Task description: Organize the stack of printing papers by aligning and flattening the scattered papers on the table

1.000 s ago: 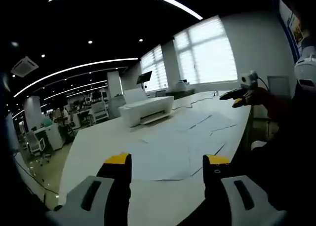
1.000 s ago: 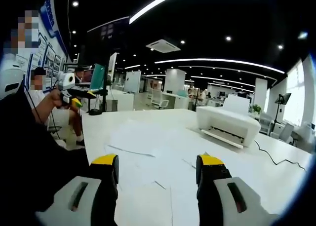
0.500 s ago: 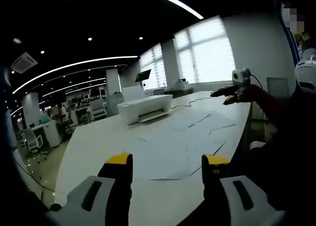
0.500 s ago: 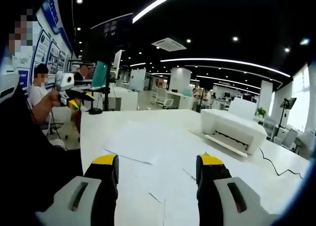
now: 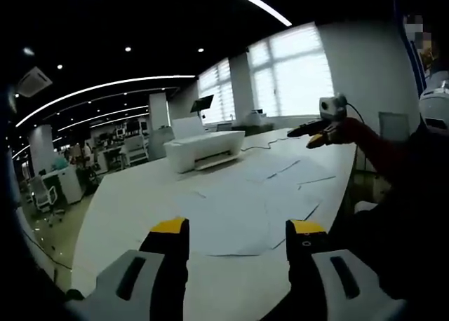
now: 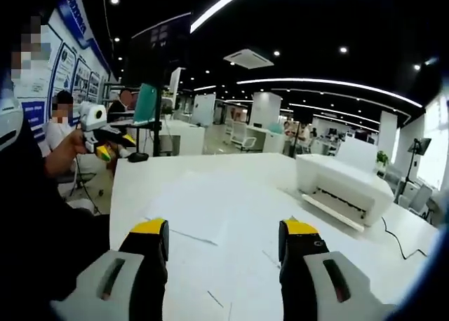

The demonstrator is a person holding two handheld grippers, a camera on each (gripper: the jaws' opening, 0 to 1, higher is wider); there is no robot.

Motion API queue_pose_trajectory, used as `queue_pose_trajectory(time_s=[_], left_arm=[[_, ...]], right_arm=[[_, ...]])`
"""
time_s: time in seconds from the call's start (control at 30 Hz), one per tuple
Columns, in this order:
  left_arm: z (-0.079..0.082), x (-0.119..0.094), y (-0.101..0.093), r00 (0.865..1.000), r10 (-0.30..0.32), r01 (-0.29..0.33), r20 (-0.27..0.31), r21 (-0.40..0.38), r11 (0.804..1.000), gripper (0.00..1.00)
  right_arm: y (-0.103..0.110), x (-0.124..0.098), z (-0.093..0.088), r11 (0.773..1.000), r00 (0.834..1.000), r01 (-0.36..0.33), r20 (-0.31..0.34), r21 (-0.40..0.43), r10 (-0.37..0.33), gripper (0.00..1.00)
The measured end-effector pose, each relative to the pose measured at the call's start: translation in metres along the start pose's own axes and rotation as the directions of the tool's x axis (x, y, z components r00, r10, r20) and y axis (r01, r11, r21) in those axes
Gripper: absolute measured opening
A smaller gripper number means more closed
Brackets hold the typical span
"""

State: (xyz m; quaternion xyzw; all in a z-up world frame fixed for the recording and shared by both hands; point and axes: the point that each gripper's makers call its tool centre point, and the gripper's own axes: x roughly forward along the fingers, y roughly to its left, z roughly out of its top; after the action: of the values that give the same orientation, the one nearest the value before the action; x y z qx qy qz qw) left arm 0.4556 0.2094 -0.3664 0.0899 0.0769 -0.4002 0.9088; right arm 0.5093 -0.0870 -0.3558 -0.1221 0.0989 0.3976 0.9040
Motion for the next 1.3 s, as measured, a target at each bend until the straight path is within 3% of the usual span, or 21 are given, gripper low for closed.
queue_pose_trajectory(time_s=[0.47, 0.73, 1.3], left_arm=[[-0.011, 0.01, 0.012, 1.0, -0.011, 0.01, -0.014, -0.03, 0.999, 0.6], [-0.013, 0.011, 0.02, 0.999, -0.036, 0.038, 0.019, -0.083, 0.996, 0.6], [-0.021, 0.02, 0.033, 0.999, -0.032, 0.031, -0.013, -0.076, 0.997, 0.6]], right_arm=[[-0.002, 0.048, 0.011, 0.998, 0.997, -0.062, -0.048, -0.032, 0.061, 0.6], [-0.003, 0.073, 0.02, 0.994, 0.994, -0.092, -0.069, -0.053, 0.088, 0.6], [-0.009, 0.115, 0.021, 0.99, 0.987, -0.131, -0.1, -0.043, 0.127, 0.59]])
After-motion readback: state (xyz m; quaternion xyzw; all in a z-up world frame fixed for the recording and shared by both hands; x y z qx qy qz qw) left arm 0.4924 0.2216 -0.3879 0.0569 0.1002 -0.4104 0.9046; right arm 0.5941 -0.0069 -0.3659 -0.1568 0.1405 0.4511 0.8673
